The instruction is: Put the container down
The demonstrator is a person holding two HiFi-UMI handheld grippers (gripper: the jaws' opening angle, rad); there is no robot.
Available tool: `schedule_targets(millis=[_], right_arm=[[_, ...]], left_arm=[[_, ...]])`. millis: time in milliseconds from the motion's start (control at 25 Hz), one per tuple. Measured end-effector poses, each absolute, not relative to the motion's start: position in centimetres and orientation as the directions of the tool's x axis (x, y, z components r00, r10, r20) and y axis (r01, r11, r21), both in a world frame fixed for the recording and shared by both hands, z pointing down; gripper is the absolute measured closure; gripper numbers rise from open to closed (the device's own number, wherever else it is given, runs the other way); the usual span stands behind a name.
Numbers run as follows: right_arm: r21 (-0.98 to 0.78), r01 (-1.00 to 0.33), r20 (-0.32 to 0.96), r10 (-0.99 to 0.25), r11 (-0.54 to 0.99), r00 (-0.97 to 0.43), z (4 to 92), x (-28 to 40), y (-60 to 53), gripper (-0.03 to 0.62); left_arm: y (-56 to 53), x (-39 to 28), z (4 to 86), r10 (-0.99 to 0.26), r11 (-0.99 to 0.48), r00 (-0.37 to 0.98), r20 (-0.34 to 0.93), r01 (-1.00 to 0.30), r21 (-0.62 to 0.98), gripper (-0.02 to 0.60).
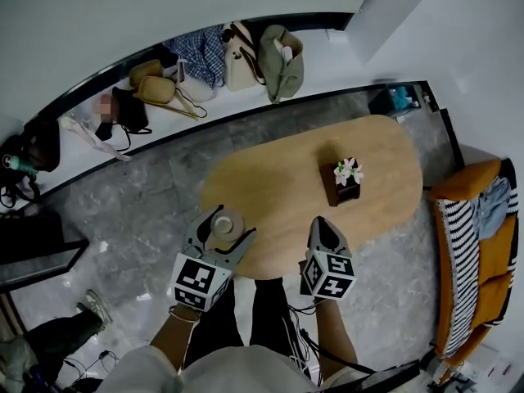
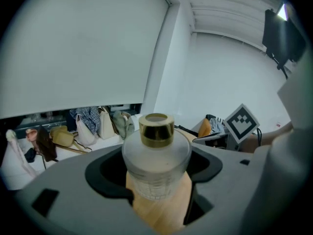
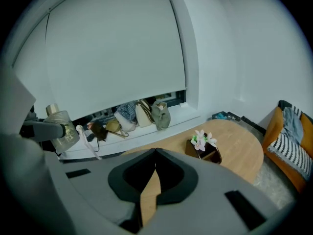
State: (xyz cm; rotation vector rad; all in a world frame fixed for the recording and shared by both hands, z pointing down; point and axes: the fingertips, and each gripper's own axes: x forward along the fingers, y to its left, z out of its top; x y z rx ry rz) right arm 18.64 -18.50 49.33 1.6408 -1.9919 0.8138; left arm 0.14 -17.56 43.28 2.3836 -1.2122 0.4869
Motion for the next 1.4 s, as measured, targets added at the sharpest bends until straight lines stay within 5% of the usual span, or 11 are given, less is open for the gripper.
schedule_targets(millis=[520,1400], right_arm=[[-0.207,-0.975,0.707,-0.677,0.081,-0.206,63.5,19.0,-17.0,0.571],[-0.265,-0.961,0.751,-0.610,0.076,-0.255,69.9,20.2,-21.5,0.571]], left_arm=[[-15.3,3.1,58.5,-0.588,-0.561,0.598,0.544,-0.787,0.258,0.246],[-24.6,9.9,65.9,-0.542,-0.656,0.642,0.543,-0.726,0.204,0.245]])
